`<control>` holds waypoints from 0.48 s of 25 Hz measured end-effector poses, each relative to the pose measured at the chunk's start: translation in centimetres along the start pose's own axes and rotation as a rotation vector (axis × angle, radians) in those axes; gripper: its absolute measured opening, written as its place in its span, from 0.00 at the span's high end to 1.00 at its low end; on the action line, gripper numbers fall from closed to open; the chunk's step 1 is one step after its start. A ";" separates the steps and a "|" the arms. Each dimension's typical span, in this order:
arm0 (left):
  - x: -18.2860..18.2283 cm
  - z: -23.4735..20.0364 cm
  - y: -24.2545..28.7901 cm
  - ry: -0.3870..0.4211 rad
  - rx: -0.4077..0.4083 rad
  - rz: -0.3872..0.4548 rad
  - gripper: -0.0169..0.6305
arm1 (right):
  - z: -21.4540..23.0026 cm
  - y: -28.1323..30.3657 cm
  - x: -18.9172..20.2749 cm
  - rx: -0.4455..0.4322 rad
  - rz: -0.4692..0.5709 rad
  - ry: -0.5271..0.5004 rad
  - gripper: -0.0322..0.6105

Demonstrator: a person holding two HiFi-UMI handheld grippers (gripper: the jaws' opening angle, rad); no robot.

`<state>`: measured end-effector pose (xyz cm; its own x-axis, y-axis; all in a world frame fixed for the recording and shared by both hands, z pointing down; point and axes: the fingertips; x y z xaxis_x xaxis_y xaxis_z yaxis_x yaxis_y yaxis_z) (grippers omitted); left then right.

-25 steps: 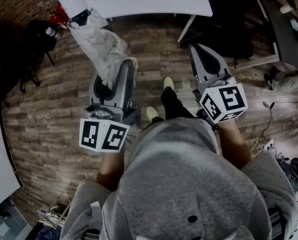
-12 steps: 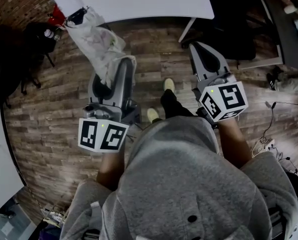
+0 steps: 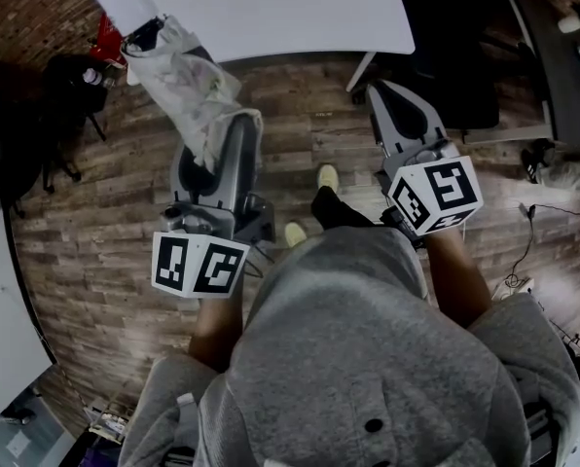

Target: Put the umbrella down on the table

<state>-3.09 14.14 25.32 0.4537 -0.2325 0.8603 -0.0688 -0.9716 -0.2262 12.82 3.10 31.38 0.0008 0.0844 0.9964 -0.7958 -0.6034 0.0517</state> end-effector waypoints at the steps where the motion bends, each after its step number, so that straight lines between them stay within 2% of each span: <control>1: 0.1 -0.1 0.5 0.002 -0.002 -0.001 0.58 | 0.4 0.5 0.0 -0.003 0.003 0.002 0.90; 6: 0.6 -0.3 3.3 0.016 -0.021 -0.009 0.58 | 2.7 2.5 -0.3 -0.013 0.000 0.011 0.90; 12: 2.7 0.3 9.6 0.020 -0.051 -0.028 0.58 | 8.7 5.7 -0.5 -0.026 -0.011 0.032 0.90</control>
<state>-2.27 4.16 25.37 0.4383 -0.2053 0.8751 -0.1014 -0.9787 -0.1788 13.54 -7.28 31.74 -0.0099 0.1167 0.9931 -0.8113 -0.5815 0.0603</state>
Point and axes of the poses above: the fingertips, and each gripper's own axes: y forward along the fingers, z to its right, x out of its underside, and after that the axes turned 9 degrees about z, right-handed
